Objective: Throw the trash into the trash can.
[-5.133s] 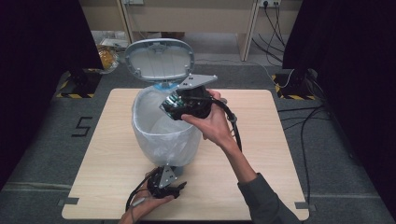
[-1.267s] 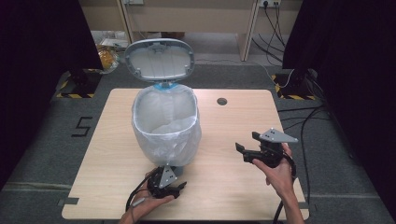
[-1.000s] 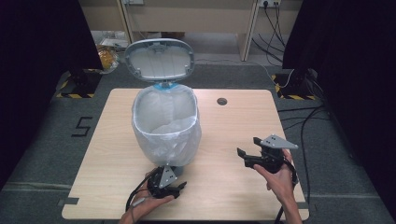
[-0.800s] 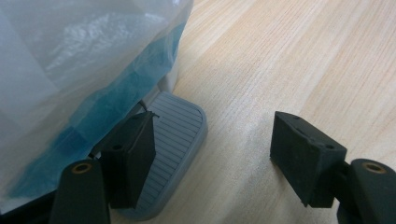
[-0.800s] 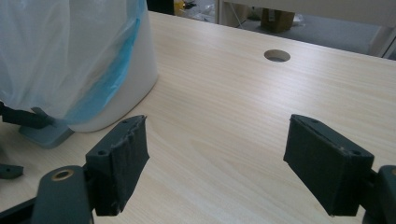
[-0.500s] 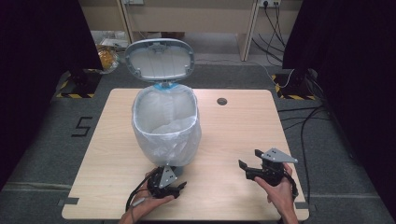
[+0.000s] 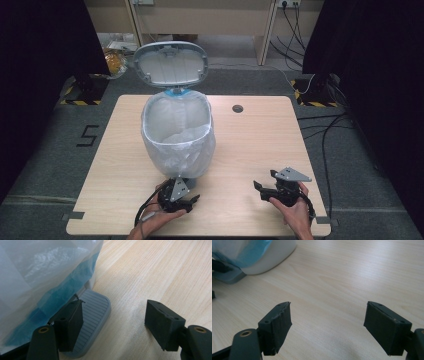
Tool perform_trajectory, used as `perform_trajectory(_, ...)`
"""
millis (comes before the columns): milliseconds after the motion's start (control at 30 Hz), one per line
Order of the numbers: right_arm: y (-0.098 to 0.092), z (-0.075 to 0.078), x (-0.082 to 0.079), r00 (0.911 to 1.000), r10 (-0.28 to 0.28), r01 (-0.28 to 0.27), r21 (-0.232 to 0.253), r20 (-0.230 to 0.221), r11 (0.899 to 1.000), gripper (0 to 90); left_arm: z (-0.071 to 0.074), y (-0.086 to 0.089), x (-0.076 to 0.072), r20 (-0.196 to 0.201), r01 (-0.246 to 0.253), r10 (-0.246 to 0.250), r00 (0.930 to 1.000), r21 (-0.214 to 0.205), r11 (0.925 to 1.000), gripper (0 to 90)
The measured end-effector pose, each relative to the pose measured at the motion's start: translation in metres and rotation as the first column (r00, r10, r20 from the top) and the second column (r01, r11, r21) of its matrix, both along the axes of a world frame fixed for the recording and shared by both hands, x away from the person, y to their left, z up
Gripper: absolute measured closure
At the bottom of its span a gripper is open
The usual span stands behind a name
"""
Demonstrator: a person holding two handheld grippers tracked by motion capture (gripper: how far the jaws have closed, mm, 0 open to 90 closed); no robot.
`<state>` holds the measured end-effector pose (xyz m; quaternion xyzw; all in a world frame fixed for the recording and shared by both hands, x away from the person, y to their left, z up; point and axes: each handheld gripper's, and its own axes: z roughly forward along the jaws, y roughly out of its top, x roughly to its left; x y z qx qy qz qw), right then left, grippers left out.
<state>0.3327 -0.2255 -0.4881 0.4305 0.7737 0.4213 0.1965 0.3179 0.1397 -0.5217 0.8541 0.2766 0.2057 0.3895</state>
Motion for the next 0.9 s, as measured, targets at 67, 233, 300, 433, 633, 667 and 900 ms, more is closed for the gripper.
perform_trajectory(67, 0.0, -0.004, -0.001, 0.9999, -0.004, 0.003, -0.024, -0.01, 1.0, 20.6, 0.0, 0.0, 0.0, 0.0, 0.0, 0.0, 1.0, 0.0, 1.0, 30.2)
perform_trajectory(233, 0.001, -0.016, -0.002, 0.9981, 0.0, -0.004, -0.065, -0.061, 0.998, 16.3, 0.0, 0.0, 0.0, 0.0, 0.0, 0.0, 1.0, 0.0, 1.0, 30.2)
perform_trajectory(300, 0.001, -0.017, -0.002, 0.9977, -0.006, 0.001, -0.077, -0.067, 0.997, 16.2, 0.0, 0.0, 0.0, 0.0, 0.0, 0.0, 1.0, 0.0, 1.0, 30.2)
perform_trajectory(433, 0.001, -0.024, -0.003, 0.9949, -0.016, 0.006, -0.109, -0.1, 0.994, 15.9, 0.0, 0.0, 0.0, 0.0, 0.0, 0.0, 1.0, 0.0, 1.0, 30.2)
perform_trajectory(633, 0.002, -0.028, -0.007, 0.9945, -0.003, -0.012, -0.143, -0.105, 0.99, 14.6, 0.0, 0.0, 0.0, 0.0, 0.0, 0.0, 1.0, 0.0, 1.0, 30.2)
perform_trajectory(667, 0.002, -0.029, -0.007, 0.9949, 0.0, -0.014, -0.141, -0.101, 0.99, 14.4, 0.0, 0.0, 0.0, 0.001, -0.001, 0.001, 1.0, 0.0, 1.0, 30.1)
perform_trajectory(900, 0.002, -0.029, -0.007, 0.9952, 0.001, -0.015, -0.145, -0.098, 0.989, 14.1, 0.0, 0.0, 0.0, 0.001, -0.001, 0.001, 1.0, 0.0, 1.0, 30.2)
